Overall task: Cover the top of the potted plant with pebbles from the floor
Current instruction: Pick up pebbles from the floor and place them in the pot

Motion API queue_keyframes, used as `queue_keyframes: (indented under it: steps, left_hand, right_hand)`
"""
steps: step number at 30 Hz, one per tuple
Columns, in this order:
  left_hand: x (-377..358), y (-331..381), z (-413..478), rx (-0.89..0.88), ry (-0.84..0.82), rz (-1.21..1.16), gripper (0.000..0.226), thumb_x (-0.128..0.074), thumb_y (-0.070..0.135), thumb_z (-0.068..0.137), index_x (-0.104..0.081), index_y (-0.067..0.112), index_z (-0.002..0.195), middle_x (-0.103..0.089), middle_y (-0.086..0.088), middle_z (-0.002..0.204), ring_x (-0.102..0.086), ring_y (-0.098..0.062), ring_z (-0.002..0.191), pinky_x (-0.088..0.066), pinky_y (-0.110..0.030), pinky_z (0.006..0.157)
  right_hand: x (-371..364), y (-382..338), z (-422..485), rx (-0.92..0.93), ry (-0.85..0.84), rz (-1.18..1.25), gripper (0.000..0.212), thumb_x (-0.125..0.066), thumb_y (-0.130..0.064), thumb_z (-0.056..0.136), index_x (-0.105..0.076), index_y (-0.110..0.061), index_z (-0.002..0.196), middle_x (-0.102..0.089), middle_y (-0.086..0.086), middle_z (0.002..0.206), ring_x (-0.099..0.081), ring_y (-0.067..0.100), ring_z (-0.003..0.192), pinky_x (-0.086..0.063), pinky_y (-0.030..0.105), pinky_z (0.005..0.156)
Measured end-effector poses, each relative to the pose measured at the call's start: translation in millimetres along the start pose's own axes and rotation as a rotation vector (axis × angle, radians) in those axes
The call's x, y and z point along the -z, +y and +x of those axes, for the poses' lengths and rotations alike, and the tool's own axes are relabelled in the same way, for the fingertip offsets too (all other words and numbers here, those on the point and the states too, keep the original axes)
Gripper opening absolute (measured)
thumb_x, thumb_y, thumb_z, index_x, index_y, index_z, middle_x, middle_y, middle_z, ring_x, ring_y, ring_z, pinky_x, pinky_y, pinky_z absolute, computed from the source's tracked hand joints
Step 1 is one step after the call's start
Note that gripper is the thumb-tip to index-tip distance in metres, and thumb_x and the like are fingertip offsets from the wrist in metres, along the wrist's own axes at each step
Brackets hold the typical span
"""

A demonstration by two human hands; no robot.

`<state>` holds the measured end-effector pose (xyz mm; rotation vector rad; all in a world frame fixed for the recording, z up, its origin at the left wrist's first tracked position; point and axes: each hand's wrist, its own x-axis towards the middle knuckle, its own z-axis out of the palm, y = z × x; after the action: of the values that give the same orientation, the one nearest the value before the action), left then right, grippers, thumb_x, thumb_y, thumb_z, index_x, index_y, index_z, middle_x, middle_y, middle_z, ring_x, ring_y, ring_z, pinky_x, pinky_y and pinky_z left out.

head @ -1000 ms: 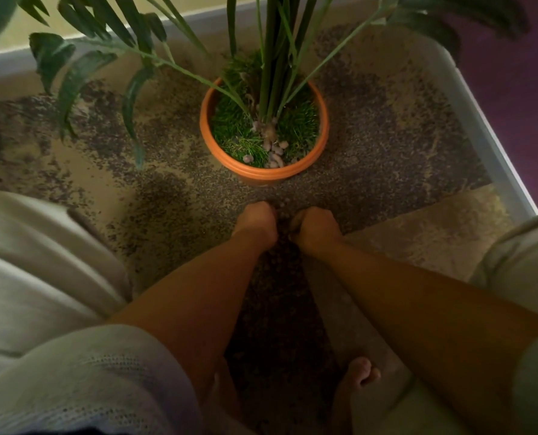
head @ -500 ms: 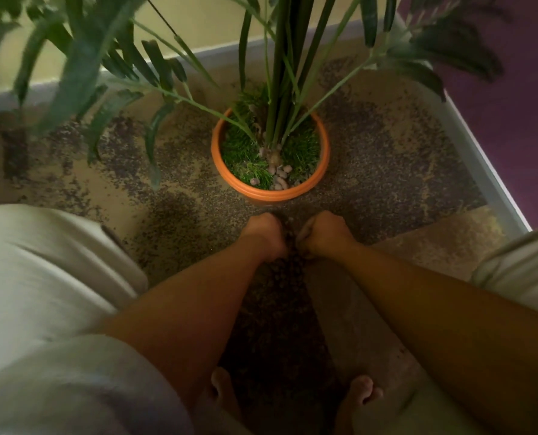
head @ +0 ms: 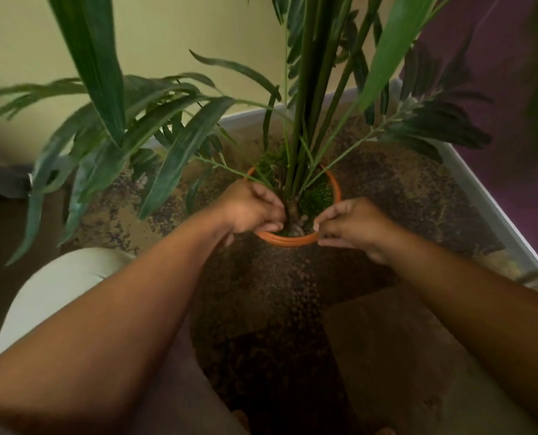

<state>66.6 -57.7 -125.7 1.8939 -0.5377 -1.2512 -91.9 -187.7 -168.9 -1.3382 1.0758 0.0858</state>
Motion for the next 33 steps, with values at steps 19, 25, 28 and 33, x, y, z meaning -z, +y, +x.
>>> queue_keyframes:
  steps: [19,25,28,33]
  left_hand:
    - [-5,6,20,0.112,0.192,-0.125,0.020,-0.063,0.018,0.089,-0.065,-0.002,0.090,-0.066,-0.015,0.069,-0.064,-0.010,0.039,-0.054,-0.020,0.041]
    - [6,3,3,0.161,0.022,0.278,0.024,-0.067,0.035,0.084,-0.066,0.013,0.075,-0.064,0.004,0.049,-0.053,-0.003,0.031,-0.026,-0.010,0.031]
    - [6,-3,-2,0.265,-0.235,0.517,0.025,-0.069,0.035,0.083,-0.071,0.012,0.094,-0.069,0.008,0.054,-0.056,-0.002,0.036,-0.027,-0.010,0.034]
    - [-42,-55,7,0.412,-0.468,0.737,0.023,-0.065,0.032,0.088,-0.065,0.011,0.096,-0.070,0.001,0.070,-0.066,-0.010,0.056,-0.045,-0.016,0.044]
  right_hand:
    - [-9,-19,7,0.081,0.092,0.036,0.018,-0.057,-0.007,0.097,-0.068,-0.019,0.090,-0.074,0.004,0.099,-0.075,0.016,0.082,-0.059,0.022,0.054]
    - [15,-10,14,0.032,0.333,0.006,0.018,-0.056,-0.007,0.094,-0.064,-0.013,0.080,-0.070,0.007,0.083,-0.067,0.016,0.070,-0.057,0.027,0.057]
    - [24,7,19,-0.078,0.359,-0.056,0.012,-0.056,-0.007,0.095,-0.063,-0.009,0.086,-0.067,0.011,0.085,-0.066,0.017,0.070,-0.057,0.028,0.057]
    - [4,53,23,-0.210,0.232,-0.554,0.014,-0.065,-0.008,0.085,-0.073,-0.005,0.095,-0.073,0.019,0.106,-0.071,0.032,0.098,-0.060,0.042,0.088]
